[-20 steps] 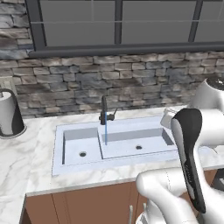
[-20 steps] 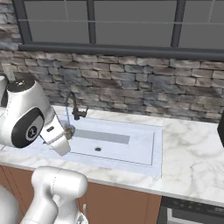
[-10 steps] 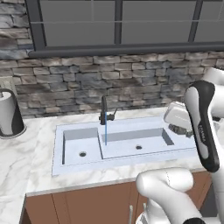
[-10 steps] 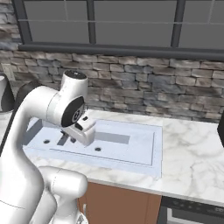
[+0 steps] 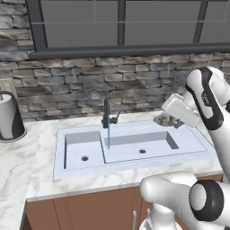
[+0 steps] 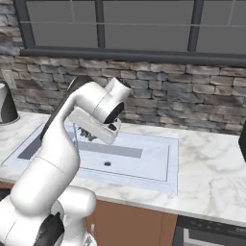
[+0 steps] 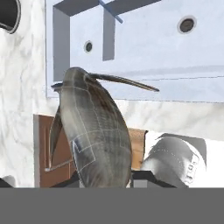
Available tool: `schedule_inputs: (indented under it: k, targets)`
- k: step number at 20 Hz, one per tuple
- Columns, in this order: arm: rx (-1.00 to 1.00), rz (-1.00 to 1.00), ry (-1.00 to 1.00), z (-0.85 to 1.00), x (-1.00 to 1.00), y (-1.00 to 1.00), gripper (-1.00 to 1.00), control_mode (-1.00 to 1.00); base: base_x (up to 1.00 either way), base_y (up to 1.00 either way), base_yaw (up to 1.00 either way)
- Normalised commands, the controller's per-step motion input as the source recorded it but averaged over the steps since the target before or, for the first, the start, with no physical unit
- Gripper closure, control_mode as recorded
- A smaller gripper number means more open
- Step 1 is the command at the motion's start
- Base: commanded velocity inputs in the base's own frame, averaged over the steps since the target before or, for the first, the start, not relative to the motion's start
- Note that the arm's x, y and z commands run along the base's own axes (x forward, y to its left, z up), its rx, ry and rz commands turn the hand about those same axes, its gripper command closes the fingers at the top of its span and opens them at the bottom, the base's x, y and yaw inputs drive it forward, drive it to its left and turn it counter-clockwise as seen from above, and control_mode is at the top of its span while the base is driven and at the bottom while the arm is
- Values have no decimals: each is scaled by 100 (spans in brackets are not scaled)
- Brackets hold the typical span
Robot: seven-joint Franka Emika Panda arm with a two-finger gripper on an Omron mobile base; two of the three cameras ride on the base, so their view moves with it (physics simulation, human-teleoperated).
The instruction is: Take the fish out of the fridge, briefly rinse it in the sink, and place it on the tray next to the sink.
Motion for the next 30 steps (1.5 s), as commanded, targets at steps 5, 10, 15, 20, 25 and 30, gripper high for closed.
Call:
schedule_inputs:
  k: [5, 10, 15, 20, 25, 30]
  targets:
    - [20, 34, 0, -44, 97, 11, 100, -100, 0, 0, 0]
    - [12, 23, 5, -32, 99, 29, 100, -100, 0, 0, 0]
    - [7, 19, 14, -37, 74, 34, 100, -100, 0, 0, 0]
    - [4, 14, 14, -62, 20, 23, 100, -100, 0, 0, 0]
    - [9, 7, 1, -28, 1, 1, 100, -100, 0, 0, 0]
    - [4, 0, 0, -8, 5, 0, 100, -100, 0, 0, 0]
